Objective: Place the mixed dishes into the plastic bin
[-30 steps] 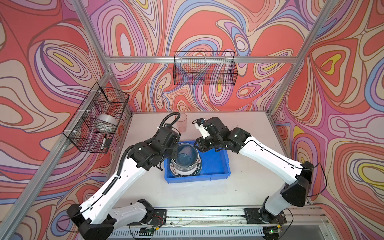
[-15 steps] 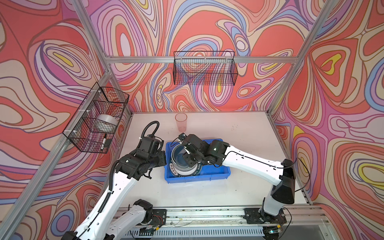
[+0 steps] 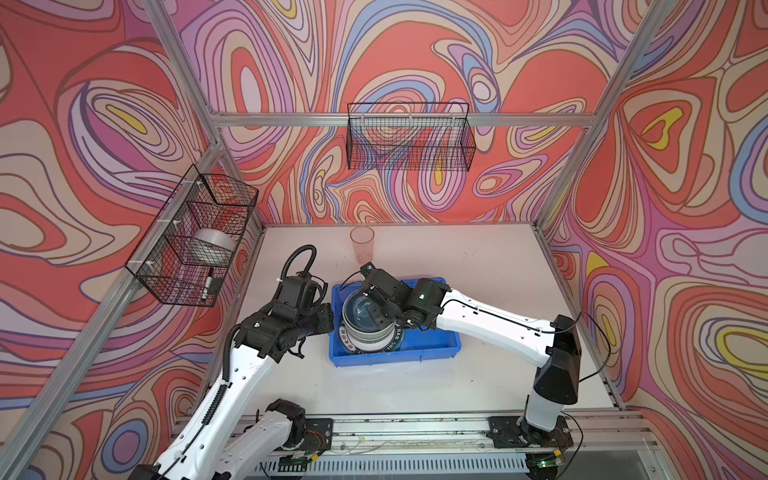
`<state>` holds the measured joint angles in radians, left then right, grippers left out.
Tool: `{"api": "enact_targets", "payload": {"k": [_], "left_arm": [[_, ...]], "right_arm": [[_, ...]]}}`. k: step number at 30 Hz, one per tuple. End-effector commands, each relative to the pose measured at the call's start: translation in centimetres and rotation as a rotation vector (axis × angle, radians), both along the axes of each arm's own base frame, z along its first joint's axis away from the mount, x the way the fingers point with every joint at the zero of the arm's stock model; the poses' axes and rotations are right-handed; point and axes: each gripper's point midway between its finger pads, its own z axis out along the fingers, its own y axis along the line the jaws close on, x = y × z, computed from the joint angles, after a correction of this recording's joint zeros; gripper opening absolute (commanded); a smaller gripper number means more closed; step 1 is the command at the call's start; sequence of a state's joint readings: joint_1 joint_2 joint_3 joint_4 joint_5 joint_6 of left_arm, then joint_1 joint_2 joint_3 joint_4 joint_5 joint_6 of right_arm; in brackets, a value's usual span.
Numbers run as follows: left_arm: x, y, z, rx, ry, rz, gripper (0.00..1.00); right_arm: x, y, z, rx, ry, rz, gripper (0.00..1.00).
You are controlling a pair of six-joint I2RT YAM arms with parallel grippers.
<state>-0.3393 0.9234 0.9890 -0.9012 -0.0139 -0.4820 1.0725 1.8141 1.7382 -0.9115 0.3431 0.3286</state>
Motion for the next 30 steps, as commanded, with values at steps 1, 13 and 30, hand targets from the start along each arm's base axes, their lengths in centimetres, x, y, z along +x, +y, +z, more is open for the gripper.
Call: {"api": "enact_targets", "payload": {"k": [1,13,30], "left_arm": [[0.1,0.0,-0.2,-0.005,-0.008,-0.007,0.58],[0.3,0.1,-1.0,0.012,0.001,-0.011,0.58],[0.1,0.4,-0.9,0.024,-0.047,-0.027,0.64]], "right_arm": [[0.2,0.6,0.9,0.03,-0.005,-0.021,0.06],[0.1,-1.2,6.4,0.075,-0.031,-0.029,0.0],[4.7,-16.6,8.7,0.043,0.013,-0.266,0.0]]}}
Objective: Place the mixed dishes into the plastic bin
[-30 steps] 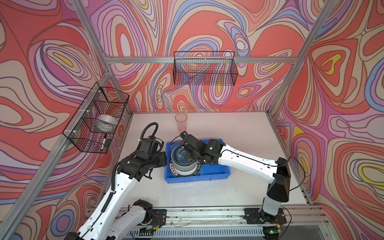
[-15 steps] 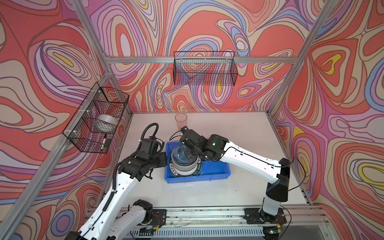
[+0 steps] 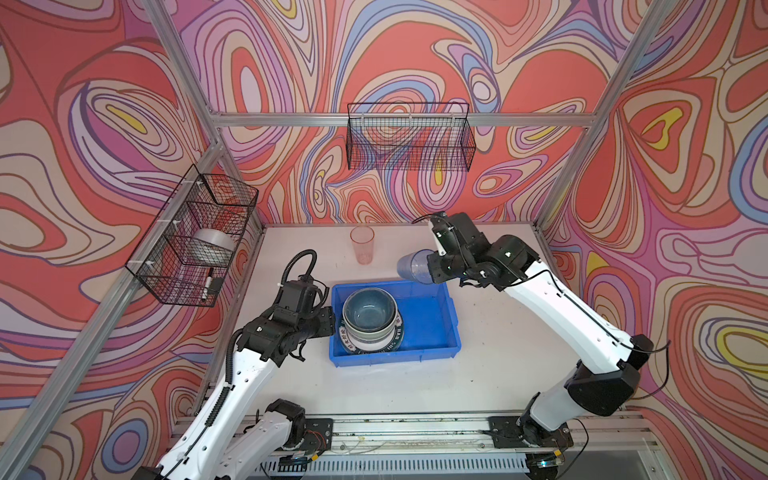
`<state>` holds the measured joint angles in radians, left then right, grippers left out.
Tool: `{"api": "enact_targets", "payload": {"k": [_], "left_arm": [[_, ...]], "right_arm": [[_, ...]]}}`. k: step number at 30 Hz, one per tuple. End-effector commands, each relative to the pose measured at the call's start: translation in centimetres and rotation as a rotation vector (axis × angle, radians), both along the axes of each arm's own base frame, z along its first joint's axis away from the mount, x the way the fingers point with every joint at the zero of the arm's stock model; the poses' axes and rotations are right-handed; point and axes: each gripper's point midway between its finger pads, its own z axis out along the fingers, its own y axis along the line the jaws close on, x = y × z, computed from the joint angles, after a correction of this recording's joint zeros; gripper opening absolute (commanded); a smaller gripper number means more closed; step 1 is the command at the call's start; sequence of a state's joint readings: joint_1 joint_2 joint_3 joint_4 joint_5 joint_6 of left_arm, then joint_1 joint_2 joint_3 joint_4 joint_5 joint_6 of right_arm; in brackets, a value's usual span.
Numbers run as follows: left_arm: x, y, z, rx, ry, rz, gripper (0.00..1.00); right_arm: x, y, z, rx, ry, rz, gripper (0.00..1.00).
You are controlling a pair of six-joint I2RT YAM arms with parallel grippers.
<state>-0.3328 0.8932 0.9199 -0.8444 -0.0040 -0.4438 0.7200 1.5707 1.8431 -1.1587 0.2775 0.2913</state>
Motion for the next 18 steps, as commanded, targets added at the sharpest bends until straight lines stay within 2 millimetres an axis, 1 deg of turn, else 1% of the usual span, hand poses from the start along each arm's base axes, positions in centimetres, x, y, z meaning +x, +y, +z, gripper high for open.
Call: {"api": "enact_targets", "payload": {"k": [1,3,6,14,18], "left_arm": [[0.1,0.5,0.3,0.017,-0.029,0.004,0.64],[0.0,0.6,0.5,0.016,-0.038,0.007,0.64],[-0.1,0.6,0.5,0.013,-0.046,0.009,0.66],[-0.1,0.5,0.4,0.009,-0.043,0.005,0.66],[-0.1,0.6,0.4,0.01,-0.044,0.006,0.66]], "right_arm": [[-0.5,-1.6,-1.8,-0.046,0.06,0.011,0.0],[-0.3,-2.3,-2.6,-0.046,0.088,0.003,0.0],[-0.1,-3.0,-4.4,-0.071,0.146,0.003,0.0],[1.0,-2.9,-9.3,-0.108,0.25,0.013,0.0],[1.6,-2.7,-11.4,-0.128,0.298,0.016,0.0]]}}
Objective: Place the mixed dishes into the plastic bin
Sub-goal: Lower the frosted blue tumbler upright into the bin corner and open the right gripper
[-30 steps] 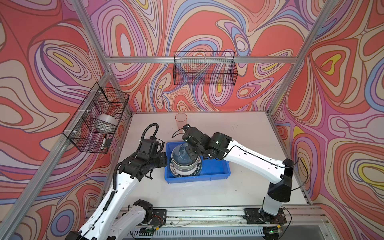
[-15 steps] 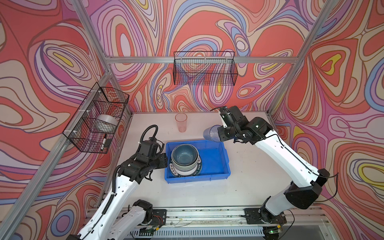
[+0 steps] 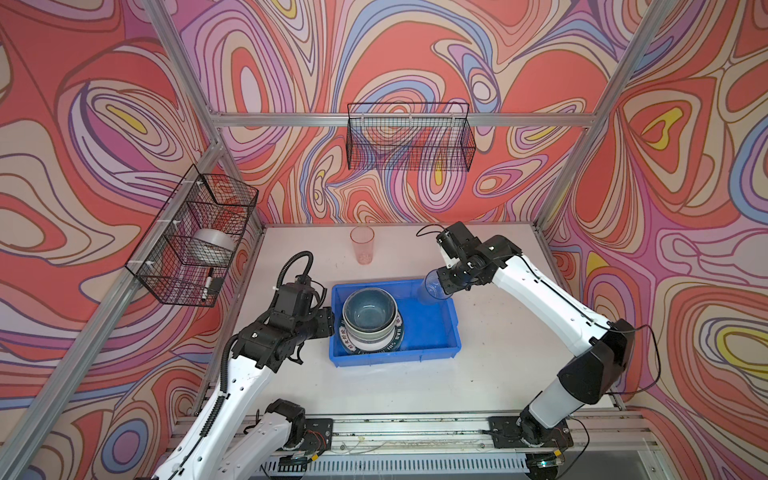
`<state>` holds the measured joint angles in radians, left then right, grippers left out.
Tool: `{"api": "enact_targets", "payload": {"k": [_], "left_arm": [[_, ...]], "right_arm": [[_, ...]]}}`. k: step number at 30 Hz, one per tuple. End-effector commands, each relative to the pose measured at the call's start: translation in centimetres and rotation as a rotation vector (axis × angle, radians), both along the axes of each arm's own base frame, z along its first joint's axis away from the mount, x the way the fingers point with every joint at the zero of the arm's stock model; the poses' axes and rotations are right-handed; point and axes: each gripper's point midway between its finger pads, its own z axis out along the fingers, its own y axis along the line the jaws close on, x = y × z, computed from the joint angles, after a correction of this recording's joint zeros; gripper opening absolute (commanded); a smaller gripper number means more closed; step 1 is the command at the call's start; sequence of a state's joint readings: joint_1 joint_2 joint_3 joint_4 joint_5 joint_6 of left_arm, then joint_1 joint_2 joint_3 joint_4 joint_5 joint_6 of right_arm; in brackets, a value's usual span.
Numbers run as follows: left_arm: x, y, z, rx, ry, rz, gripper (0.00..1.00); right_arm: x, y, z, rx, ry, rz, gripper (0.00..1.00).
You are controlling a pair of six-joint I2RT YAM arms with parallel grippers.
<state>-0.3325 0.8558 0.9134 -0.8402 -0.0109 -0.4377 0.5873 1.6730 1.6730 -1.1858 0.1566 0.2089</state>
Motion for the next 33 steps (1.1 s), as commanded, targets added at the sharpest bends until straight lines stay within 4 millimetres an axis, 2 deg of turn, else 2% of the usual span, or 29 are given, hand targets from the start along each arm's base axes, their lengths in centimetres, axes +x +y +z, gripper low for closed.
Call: {"api": "enact_targets", "payload": {"k": [1,5,6,7,16,25,28,30,33], "left_arm": [[0.1,0.3,-0.2,0.01,-0.01,0.005,0.67],[0.1,0.3,-0.2,0.009,-0.009,0.002,0.67],[0.2,0.3,-0.2,0.009,-0.01,0.003,0.67],[0.2,0.2,-0.2,0.01,-0.01,0.002,0.67],[0.1,0.3,-0.3,0.01,-0.009,0.005,0.67],[0.1,0.2,-0.5,0.008,0.001,-0.001,0.67],[0.1,0.2,-0.5,0.008,0.002,0.001,0.67],[0.1,0.2,-0.6,0.008,0.003,0.001,0.67],[0.0,0.1,-0.6,0.005,0.004,0.001,0.67]], "right_arm": [[0.8,0.5,-1.3,0.007,0.019,0.012,0.0],[1.8,0.2,-2.9,-0.03,0.044,0.003,0.0],[2.0,0.0,-2.7,-0.033,0.041,0.0,0.0],[2.4,0.1,-3.8,-0.048,0.066,-0.003,0.0],[4.6,-0.5,-5.8,-0.069,0.101,-0.033,0.0],[5.5,-0.4,-6.8,-0.066,0.09,-0.058,0.0],[5.8,-0.2,-6.8,-0.048,0.078,-0.071,0.06],[5.8,-0.1,-6.7,-0.043,0.072,-0.074,0.14],[5.9,-0.2,-6.5,-0.04,0.061,-0.08,0.18]]}}
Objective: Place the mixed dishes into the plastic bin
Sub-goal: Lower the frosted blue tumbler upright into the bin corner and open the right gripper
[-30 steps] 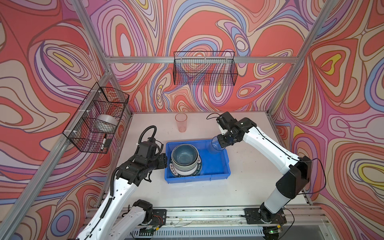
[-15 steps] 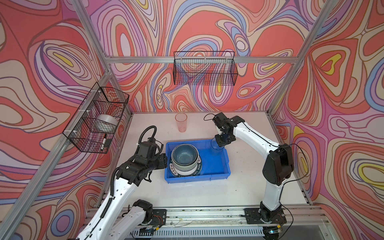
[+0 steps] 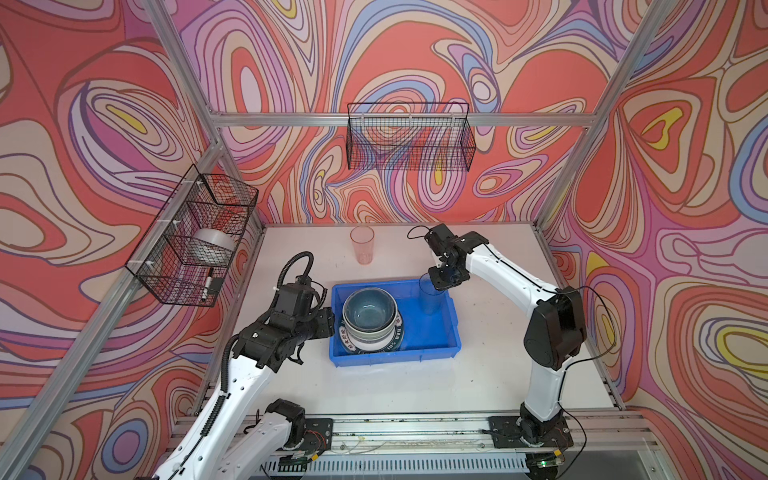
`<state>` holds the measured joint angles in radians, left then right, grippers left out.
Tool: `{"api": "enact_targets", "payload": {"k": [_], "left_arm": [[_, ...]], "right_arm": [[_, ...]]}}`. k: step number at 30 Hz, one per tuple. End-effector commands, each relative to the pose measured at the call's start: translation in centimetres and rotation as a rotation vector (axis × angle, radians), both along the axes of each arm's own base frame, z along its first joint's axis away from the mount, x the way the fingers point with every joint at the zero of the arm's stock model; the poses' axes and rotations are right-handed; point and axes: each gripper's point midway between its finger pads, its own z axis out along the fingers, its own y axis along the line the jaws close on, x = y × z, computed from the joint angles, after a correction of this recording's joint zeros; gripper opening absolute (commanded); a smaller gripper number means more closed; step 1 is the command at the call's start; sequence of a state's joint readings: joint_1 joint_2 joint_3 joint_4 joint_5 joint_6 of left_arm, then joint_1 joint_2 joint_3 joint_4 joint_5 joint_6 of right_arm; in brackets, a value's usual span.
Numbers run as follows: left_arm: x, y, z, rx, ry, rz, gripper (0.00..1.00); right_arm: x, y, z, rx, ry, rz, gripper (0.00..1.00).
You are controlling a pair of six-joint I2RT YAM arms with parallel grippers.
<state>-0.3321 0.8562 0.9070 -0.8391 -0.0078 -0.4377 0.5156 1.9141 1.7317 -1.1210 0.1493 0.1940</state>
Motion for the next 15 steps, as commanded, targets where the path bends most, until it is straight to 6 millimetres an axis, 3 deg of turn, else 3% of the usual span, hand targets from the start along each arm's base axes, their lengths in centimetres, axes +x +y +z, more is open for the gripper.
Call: {"api": "enact_targets", "payload": {"k": [1,7,11,13,15], "left_arm": [[0.1,0.2,-0.3,0.005,-0.004,0.001,0.67],[0.5,0.3,-0.2,0.02,-0.01,0.003,0.67],[1.4,0.0,0.2,0.02,-0.019,0.0,0.67],[2.4,-0.4,0.8,0.021,-0.03,-0.007,0.67],[3.7,-1.0,2.0,0.015,-0.052,-0.024,0.67]], "right_arm": [[1.1,0.1,0.5,0.02,-0.048,-0.025,0.19],[1.1,-0.3,2.8,0.036,-0.108,-0.033,0.25],[0.2,-0.4,6.6,0.102,-0.193,-0.028,0.3],[-0.3,-0.3,8.4,0.151,-0.249,-0.007,0.39],[-1.0,-0.2,9.8,0.198,-0.307,0.021,0.54]]}}
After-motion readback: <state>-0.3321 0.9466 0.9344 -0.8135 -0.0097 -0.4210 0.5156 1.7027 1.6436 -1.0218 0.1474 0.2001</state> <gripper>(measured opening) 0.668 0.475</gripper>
